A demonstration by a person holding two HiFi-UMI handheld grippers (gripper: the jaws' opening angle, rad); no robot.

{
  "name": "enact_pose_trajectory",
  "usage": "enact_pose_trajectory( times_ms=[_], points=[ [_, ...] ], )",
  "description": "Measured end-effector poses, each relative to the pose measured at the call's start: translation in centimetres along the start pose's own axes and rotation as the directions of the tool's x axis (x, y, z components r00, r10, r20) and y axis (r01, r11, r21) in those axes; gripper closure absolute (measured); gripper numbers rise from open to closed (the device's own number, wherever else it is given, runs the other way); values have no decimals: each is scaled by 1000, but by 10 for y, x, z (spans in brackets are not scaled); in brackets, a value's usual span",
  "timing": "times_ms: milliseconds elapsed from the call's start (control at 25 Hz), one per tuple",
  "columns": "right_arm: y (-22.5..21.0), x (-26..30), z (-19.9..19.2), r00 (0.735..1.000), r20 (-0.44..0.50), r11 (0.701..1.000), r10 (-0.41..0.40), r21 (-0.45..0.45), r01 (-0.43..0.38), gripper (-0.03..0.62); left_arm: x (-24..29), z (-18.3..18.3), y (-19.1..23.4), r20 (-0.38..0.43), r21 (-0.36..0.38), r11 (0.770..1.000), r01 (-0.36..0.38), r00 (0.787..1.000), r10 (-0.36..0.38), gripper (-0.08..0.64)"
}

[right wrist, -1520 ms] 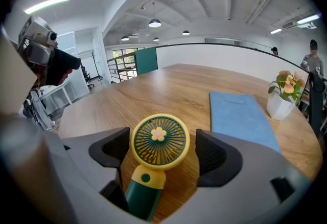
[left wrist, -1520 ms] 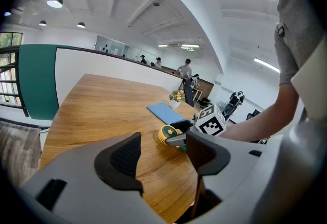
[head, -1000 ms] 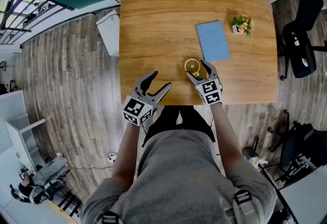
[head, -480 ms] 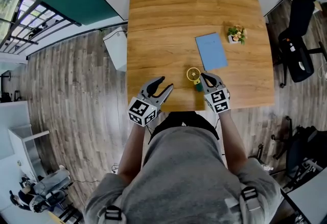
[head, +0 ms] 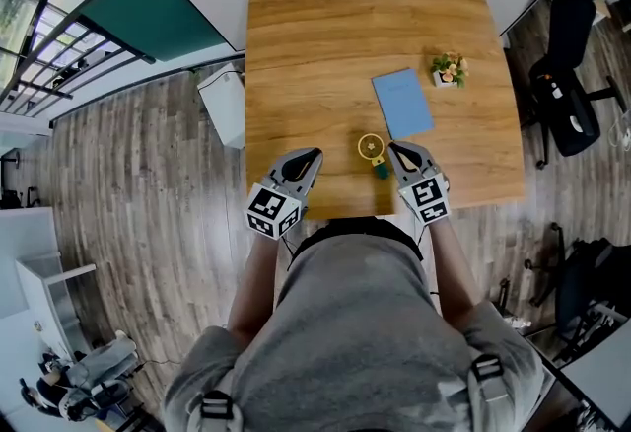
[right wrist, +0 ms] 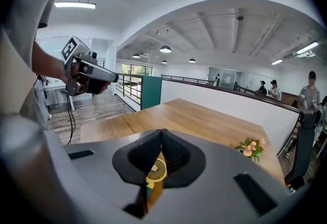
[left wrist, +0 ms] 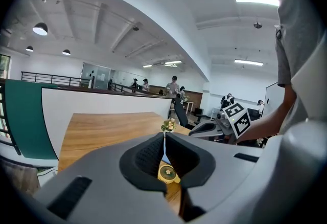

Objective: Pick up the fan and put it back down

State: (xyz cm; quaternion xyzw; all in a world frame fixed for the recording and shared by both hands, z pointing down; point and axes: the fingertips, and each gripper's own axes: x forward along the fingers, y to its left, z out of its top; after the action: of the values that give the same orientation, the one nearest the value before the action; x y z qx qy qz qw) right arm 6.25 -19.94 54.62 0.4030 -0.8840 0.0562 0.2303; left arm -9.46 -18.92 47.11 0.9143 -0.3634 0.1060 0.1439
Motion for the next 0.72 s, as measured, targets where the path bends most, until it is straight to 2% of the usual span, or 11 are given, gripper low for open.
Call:
enact_pose_trajectory(
  times_ms=[720],
  points=[
    [7,5,11,1000,11,1000,-6,-30,6,588,-8,3,15,-3,12,1000,-1,1000,1,537]
  ],
)
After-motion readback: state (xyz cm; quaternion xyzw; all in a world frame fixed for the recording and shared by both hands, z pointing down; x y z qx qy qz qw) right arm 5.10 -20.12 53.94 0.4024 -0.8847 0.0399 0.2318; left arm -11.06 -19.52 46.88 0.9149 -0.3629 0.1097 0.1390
